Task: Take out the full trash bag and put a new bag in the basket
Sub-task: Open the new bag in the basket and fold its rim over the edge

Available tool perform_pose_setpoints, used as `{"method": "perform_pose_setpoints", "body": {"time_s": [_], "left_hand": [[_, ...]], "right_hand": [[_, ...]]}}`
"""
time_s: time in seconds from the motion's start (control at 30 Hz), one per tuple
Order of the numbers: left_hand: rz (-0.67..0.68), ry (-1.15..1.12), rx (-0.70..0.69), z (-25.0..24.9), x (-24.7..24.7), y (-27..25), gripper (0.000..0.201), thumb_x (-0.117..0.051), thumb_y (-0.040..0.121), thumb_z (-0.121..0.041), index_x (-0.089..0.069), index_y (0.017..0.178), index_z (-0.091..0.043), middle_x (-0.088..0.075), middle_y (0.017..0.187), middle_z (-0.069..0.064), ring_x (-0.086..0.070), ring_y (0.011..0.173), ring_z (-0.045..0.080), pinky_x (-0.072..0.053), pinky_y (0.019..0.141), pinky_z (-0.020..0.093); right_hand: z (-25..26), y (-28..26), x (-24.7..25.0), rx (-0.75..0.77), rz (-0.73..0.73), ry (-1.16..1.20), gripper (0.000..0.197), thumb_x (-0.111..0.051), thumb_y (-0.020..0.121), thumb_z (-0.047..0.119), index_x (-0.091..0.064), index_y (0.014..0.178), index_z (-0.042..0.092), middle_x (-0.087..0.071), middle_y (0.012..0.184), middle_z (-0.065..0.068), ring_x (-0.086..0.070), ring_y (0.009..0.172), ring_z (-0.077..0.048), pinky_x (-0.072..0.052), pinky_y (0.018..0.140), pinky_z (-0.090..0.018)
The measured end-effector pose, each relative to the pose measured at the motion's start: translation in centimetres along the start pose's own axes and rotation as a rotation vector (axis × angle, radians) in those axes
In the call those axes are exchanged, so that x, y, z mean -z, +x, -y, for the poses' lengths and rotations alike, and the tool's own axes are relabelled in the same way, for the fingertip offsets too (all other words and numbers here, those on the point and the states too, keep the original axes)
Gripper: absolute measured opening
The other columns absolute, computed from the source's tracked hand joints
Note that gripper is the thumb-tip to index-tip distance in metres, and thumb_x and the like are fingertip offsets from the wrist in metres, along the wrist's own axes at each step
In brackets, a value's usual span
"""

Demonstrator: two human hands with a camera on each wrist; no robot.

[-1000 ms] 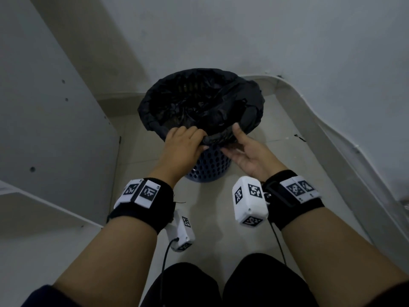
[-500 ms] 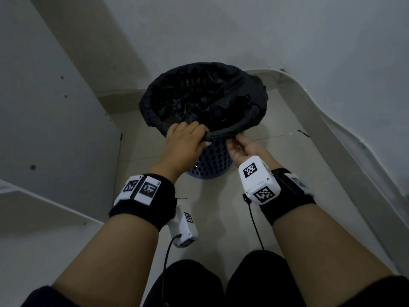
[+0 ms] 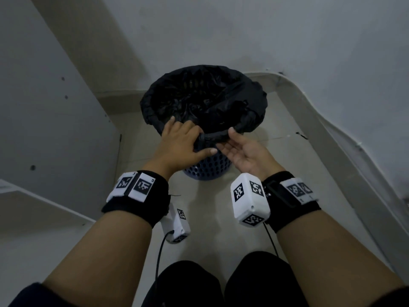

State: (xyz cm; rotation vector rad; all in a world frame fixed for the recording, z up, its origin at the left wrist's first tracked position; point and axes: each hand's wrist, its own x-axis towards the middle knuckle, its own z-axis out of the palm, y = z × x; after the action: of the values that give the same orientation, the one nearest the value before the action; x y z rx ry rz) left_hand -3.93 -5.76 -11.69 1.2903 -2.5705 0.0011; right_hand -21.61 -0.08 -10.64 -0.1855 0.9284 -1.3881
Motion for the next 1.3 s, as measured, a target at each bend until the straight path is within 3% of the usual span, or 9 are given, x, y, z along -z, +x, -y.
{"method": "perform_pose_setpoints", "body": {"time_s": [0.1, 0.23, 0.37, 0.53, 0.67, 0.8, 0.97, 1.1, 1.3], "left_hand": [[-0.021, 0.004, -0.028, 0.1, 0.4, 0.2, 0.070, -0.037, 0.079, -0.076, -0.060, 0.112, -0.018, -0.054, 0.110, 0.002, -0.048, 0.109, 0.026, -0.003, 0.118, 0.052], [-0.009, -0.006, -0.171, -1.4, 0.0, 0.6, 0.042, -0.061, 0.089, -0.041, -0.059, 0.125, -0.019, -0.068, 0.110, 0.002, -0.062, 0.100, 0.026, -0.039, 0.095, 0.038], [0.003, 0.081, -0.145, -1.6, 0.1, 0.2, 0.034, -0.052, 0.096, -0.041, -0.058, 0.124, -0.023, -0.066, 0.100, -0.001, -0.061, 0.088, 0.025, -0.033, 0.068, 0.033], [0.026, 0.096, -0.086, -1.8, 0.2, 0.1, 0.034, -0.044, 0.098, -0.045, -0.055, 0.126, -0.028, -0.063, 0.105, -0.006, -0.058, 0.096, 0.021, -0.022, 0.070, 0.031], [0.047, 0.066, -0.065, -1.7, 0.4, -0.1, 0.032, -0.045, 0.098, -0.045, -0.056, 0.124, -0.030, -0.062, 0.105, -0.007, -0.056, 0.096, 0.021, -0.021, 0.071, 0.031], [0.053, 0.057, -0.080, -1.5, 0.5, 0.1, 0.029, -0.048, 0.097, -0.044, -0.058, 0.121, -0.031, -0.063, 0.103, -0.007, -0.057, 0.095, 0.021, -0.021, 0.070, 0.030], [0.051, 0.055, -0.083, -1.4, 0.7, 0.2, 0.028, -0.048, 0.097, -0.044, -0.058, 0.119, -0.031, -0.064, 0.103, -0.007, -0.057, 0.095, 0.021, -0.023, 0.070, 0.031], [0.038, 0.058, -0.073, -1.6, 0.5, 0.1, 0.029, -0.048, 0.097, -0.044, -0.058, 0.119, -0.029, -0.064, 0.103, -0.006, -0.057, 0.094, 0.022, -0.022, 0.069, 0.031], [0.022, 0.054, -0.114, -0.3, 0.4, -0.2, 0.056, -0.035, 0.087, -0.067, -0.062, 0.114, -0.025, -0.061, 0.104, -0.003, -0.052, 0.097, 0.027, -0.029, 0.094, 0.041]], "right_hand": [[-1.0, -0.2, 0.2, -0.043, -0.027, -0.253, 0.013, -0.063, 0.091, 0.021, -0.062, 0.101, 0.014, -0.066, 0.089, -0.003, -0.059, 0.080, -0.014, -0.050, 0.075, -0.025], [-1.3, -0.8, 0.9, -0.152, -0.048, -0.564, 0.021, -0.068, 0.086, 0.033, -0.067, 0.099, 0.015, -0.060, 0.085, 0.001, -0.051, 0.075, -0.014, -0.048, 0.077, -0.031], [1.0, -1.0, 1.6, -0.086, -0.081, -0.219, 0.005, -0.057, 0.091, 0.011, -0.060, 0.094, 0.008, -0.057, 0.101, -0.012, -0.059, 0.090, -0.026, -0.050, 0.097, -0.044], [2.3, -0.5, 0.4, 0.098, -0.036, -0.003, 0.029, -0.056, 0.095, 0.011, -0.058, 0.121, -0.002, -0.065, 0.111, -0.015, -0.064, 0.100, -0.026, -0.051, 0.097, -0.041], [2.0, -1.0, 0.3, -0.026, -0.097, 0.209, 0.023, -0.040, 0.102, 0.009, -0.056, 0.089, -0.001, -0.062, 0.115, -0.016, -0.053, 0.122, -0.030, -0.038, 0.100, -0.042], [1.1, -0.5, 0.6, -0.055, -0.194, 0.437, 0.031, -0.039, 0.102, 0.006, -0.051, 0.127, -0.006, -0.051, 0.138, -0.018, -0.045, 0.133, -0.028, -0.035, 0.105, -0.037], [1.8, -0.9, -0.1, -0.081, -0.213, 0.158, 0.025, -0.047, 0.100, 0.014, -0.057, 0.082, 0.001, -0.063, 0.079, -0.012, -0.064, 0.094, -0.026, -0.048, 0.095, -0.036], [1.9, -1.3, 0.0, 0.005, -0.145, 0.013, 0.037, -0.049, 0.096, 0.042, -0.062, 0.090, 0.008, -0.065, 0.088, -0.006, -0.061, 0.081, -0.018, -0.053, 0.072, -0.028], [1.3, -1.0, 0.0, 0.000, -0.071, -0.002, 0.003, -0.057, 0.093, 0.005, -0.060, 0.092, 0.005, -0.063, 0.088, -0.009, -0.061, 0.081, -0.019, -0.059, 0.064, -0.027]]}}
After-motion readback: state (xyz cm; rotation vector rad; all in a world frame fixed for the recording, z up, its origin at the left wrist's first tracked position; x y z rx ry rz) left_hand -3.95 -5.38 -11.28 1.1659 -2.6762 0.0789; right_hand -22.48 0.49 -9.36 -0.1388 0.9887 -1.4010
